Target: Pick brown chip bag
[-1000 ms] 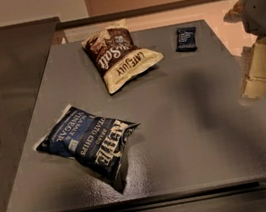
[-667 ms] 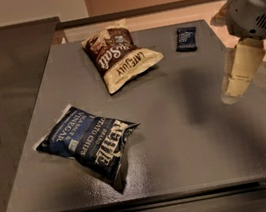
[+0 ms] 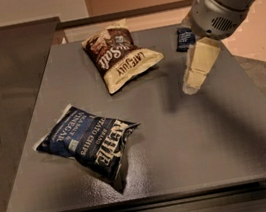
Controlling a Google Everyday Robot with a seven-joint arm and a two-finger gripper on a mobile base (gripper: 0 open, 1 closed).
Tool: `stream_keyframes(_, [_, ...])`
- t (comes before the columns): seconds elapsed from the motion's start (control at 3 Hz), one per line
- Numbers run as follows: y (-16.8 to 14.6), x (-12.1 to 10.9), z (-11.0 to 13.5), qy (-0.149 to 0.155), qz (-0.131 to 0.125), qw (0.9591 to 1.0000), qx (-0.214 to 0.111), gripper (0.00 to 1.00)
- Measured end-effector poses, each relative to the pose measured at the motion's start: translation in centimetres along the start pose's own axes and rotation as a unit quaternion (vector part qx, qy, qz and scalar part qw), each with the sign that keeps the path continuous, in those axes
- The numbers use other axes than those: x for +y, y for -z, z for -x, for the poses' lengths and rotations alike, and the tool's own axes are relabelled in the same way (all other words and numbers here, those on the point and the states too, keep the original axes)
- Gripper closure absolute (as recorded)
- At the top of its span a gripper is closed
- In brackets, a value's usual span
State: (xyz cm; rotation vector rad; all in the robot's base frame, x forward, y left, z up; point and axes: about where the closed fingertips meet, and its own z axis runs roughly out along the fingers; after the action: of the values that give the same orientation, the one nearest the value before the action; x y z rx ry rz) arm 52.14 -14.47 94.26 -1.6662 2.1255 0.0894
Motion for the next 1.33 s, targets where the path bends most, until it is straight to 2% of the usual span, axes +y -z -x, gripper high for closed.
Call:
stream_keyframes(0.67, [-4.7,-3.8,4.3,-0.015,-0.002,0.9991,-0.040,0.00])
stream_keyframes(1.33, [-9.4,-7.0,6.6,-0.040,0.004,0.9971,-0.065,0.00])
